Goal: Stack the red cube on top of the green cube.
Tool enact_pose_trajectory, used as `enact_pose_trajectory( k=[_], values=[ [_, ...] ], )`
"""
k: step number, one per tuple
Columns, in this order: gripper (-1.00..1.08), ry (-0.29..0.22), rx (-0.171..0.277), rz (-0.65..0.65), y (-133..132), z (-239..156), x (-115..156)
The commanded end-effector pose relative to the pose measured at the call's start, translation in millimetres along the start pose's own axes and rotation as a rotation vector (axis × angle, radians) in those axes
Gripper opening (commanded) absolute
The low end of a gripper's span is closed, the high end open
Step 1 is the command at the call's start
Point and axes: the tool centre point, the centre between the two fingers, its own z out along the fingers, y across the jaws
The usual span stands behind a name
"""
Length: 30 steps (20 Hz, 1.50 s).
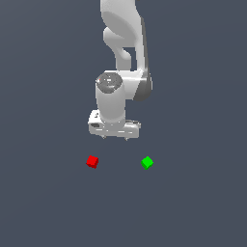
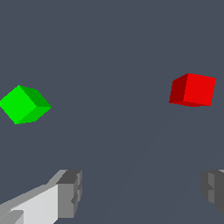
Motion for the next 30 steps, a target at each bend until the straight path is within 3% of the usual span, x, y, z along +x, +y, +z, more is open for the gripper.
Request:
enact_pose_trajectory(
  k=[1, 16, 30],
  values=[
    [1.00, 0.001, -0.001, 0.019, 11.0, 7.2, 8.7],
    [1.00, 0.014, -0.001, 0.151, 89.8, 54.4, 67.8],
    [1.00, 0.015, -0.001, 0.172, 102.5, 67.2, 76.1]
  ],
)
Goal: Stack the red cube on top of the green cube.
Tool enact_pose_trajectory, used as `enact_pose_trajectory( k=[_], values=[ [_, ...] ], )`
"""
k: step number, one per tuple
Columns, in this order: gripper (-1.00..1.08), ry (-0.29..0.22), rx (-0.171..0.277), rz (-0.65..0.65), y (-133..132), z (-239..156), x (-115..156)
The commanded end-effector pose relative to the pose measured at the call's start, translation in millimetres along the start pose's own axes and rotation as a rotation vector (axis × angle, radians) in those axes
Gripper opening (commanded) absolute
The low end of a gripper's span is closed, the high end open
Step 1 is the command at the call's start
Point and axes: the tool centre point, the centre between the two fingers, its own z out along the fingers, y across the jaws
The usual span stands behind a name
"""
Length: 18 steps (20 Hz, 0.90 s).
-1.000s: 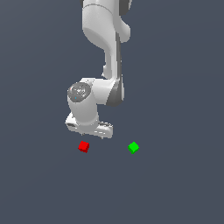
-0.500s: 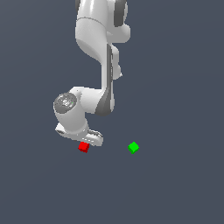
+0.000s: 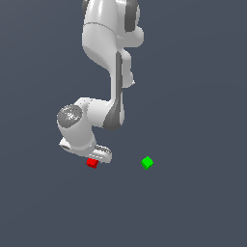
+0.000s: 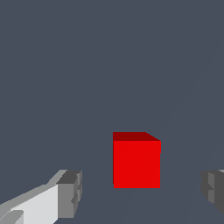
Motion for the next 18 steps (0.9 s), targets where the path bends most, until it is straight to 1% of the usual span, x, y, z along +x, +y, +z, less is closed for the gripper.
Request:
enact_pose_trajectory(
  k=[1, 8, 14, 15, 18],
  values=[
    [1.00, -0.001, 0.000, 0.001, 0.3, 6.6, -0.2],
    [1.00, -0.001, 0.000, 0.003, 1.0, 41.1, 0.1],
    [1.00, 0.000, 0.000, 0.003, 1.2, 47.9, 1.8],
    [-1.00, 0.000, 0.000, 0.003, 1.2, 47.9, 1.8],
    [-1.00, 0.000, 0.000, 0.003, 1.2, 47.9, 1.8]
  ],
)
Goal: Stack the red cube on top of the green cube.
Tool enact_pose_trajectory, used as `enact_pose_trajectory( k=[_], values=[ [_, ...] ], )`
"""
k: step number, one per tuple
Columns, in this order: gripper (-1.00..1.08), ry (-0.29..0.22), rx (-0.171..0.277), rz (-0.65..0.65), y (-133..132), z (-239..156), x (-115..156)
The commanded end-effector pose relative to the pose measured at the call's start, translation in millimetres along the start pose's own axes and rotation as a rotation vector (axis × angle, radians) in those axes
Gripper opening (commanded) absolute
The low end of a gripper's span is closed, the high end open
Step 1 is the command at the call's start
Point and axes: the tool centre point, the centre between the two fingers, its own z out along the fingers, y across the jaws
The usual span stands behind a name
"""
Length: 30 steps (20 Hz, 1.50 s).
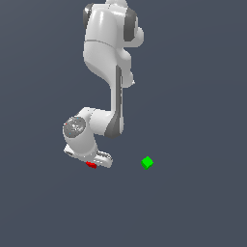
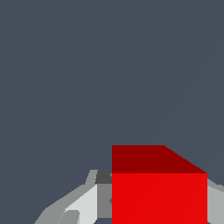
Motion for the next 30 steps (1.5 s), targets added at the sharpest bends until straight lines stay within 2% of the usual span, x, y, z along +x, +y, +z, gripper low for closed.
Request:
enact_pose_trajectory(
  k=[1, 12, 24, 30],
  values=[
    [-1.00, 0.001, 0.000, 0.000, -0.1, -0.2, 0.3],
    [-1.00, 0.000, 0.000, 0.000, -0.4, -7.7, -0.4],
    [-1.00, 0.001, 0.000, 0.000, 0.1, -82.2, -1.5],
    [-1.00, 0.001, 0.000, 0.000, 0.1, -99.7, -0.4]
  ],
)
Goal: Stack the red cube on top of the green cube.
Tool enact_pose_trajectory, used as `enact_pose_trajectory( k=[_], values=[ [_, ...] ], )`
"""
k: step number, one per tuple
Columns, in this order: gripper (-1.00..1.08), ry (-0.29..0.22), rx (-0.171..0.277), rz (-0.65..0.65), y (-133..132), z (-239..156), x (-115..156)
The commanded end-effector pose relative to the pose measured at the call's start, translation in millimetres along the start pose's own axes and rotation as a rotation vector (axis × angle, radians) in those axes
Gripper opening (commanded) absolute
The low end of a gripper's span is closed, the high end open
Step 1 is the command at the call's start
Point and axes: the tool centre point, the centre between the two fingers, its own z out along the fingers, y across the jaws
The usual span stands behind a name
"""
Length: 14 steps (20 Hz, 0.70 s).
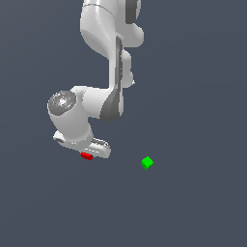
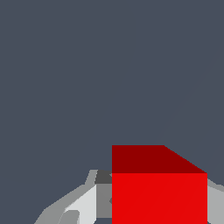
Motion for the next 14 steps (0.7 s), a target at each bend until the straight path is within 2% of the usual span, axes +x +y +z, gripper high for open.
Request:
enact_pose_trajectory(
  k=[1, 8, 14],
  values=[
    [-1.00, -0.001, 0.000, 0.000, 0.1, -3.3, 0.4],
    [-1.00, 0.000, 0.000, 0.000, -11.4, 0.0, -3.0],
    [-1.00, 0.000, 0.000, 0.000, -54.5, 10.0, -16.0]
  ],
)
